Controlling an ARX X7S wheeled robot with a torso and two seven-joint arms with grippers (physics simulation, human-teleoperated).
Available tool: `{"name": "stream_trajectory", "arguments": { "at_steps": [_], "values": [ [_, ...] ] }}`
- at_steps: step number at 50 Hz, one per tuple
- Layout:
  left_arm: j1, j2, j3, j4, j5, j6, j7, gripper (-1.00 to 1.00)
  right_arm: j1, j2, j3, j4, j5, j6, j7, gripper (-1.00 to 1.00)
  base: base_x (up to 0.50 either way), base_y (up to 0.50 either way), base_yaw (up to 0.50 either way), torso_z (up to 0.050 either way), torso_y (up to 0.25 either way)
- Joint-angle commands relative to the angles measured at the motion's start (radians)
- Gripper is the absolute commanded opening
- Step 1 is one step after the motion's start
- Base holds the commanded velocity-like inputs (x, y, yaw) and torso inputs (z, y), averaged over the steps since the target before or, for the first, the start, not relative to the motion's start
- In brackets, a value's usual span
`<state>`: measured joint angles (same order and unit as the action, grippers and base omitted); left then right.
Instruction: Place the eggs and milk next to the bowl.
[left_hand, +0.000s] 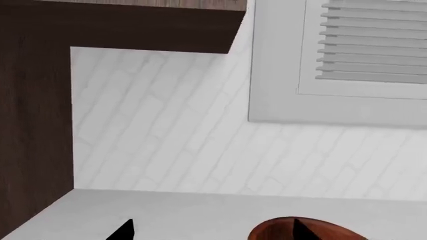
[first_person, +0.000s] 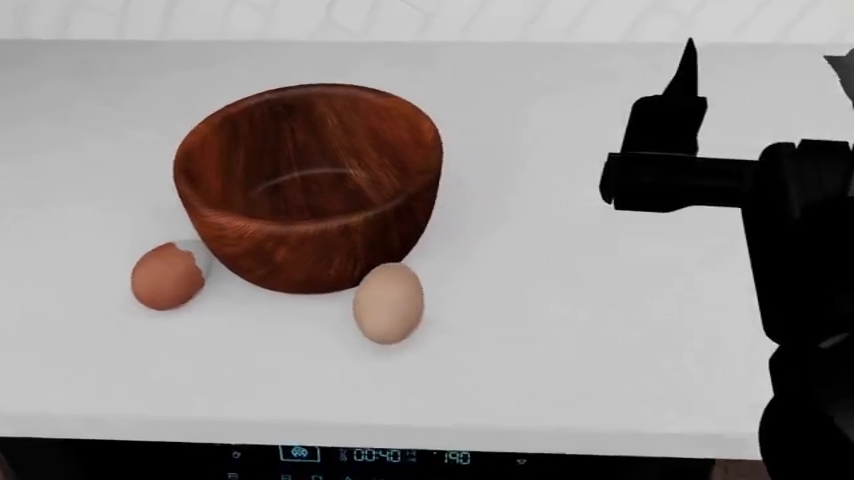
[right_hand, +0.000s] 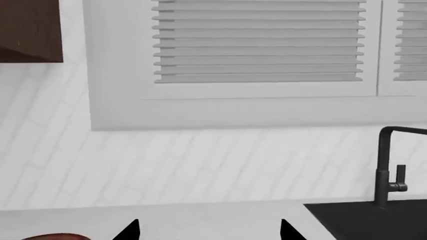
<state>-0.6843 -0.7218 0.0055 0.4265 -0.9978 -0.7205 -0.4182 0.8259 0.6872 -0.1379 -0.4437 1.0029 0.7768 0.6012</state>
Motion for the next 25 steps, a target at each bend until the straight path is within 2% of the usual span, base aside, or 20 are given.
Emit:
{"name": "stream_trajectory", "arguments": {
  "at_steps": [1, 14, 25],
  "values": [
    [0.006, 0.002, -0.002, 0.001, 0.002, 0.009, -0.001, 1.00, -0.008, -0.001, 0.010, 0.000, 0.009, -0.006, 0.004, 1.00, -0.14, -0.48, 0.00, 0.000, 0.000],
    [0.016, 0.006, 0.000, 0.001, 0.005, 0.019, 0.004, 1.00, -0.008, 0.000, 0.016, -0.003, 0.018, -0.011, 0.003, 1.00, -0.13, -0.49, 0.00, 0.000, 0.000],
    [0.025, 0.009, 0.003, -0.005, 0.014, 0.032, 0.012, 1.00, -0.012, -0.007, 0.016, 0.000, 0.023, -0.016, 0.001, 1.00, 0.00, -0.50, 0.00, 0.000, 0.000]
  ]
}}
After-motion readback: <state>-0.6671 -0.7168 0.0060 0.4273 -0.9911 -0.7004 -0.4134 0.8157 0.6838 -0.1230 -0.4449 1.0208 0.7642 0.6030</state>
